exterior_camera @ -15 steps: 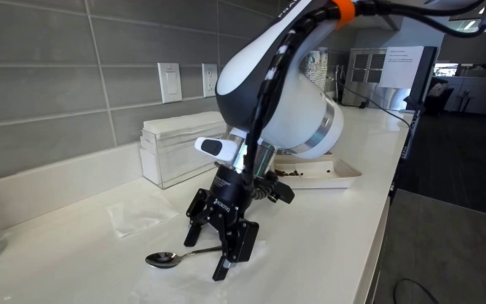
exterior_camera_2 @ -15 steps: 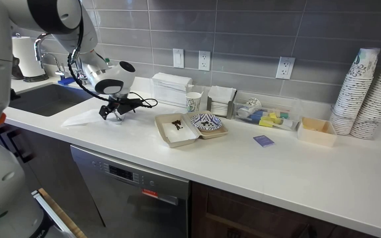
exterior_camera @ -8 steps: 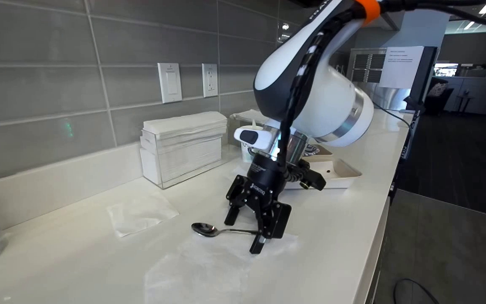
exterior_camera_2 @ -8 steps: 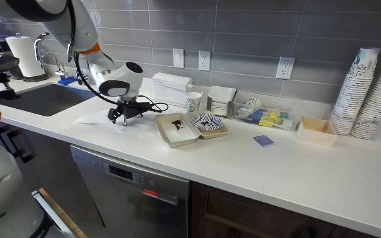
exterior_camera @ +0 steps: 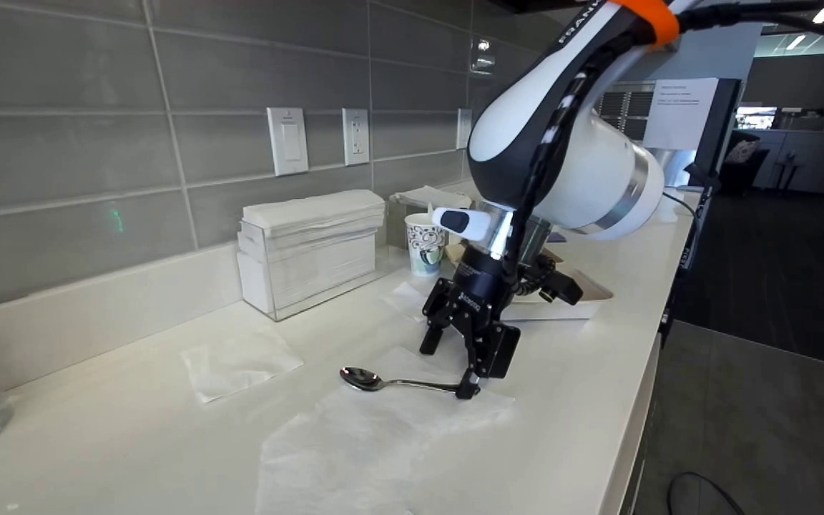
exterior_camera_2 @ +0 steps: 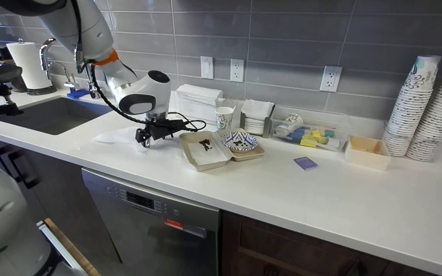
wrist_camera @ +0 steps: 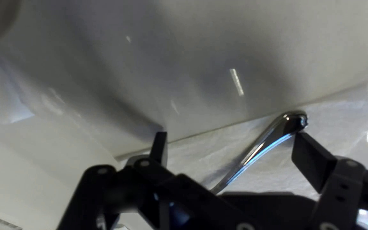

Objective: Move the silver spoon to the right.

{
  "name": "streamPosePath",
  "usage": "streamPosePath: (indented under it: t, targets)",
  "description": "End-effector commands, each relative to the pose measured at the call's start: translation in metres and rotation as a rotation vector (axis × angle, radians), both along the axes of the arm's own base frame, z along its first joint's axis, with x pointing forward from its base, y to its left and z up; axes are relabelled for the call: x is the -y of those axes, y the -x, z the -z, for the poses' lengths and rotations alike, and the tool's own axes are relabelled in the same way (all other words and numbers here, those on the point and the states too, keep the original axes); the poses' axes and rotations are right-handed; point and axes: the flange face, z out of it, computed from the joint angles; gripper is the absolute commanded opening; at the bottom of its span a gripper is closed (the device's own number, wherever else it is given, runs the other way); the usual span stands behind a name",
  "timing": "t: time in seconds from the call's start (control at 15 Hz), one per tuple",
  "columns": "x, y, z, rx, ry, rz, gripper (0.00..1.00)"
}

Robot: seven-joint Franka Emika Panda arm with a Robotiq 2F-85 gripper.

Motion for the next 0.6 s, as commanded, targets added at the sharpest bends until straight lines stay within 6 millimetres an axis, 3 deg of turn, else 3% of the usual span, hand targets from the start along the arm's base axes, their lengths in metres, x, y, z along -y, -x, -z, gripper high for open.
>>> streamPosePath:
  t: [0.0, 0.27, 0.53]
  targets:
    - [-0.005, 0.006, -0.01, 0.018, -0.002, 0.027, 1.0]
    - [-0.015, 0.008, -0.027, 0.025, -0.026, 0.052, 1.0]
    - [-0.029, 0.005, -0.031, 0.01, -0.052, 0.118, 1.0]
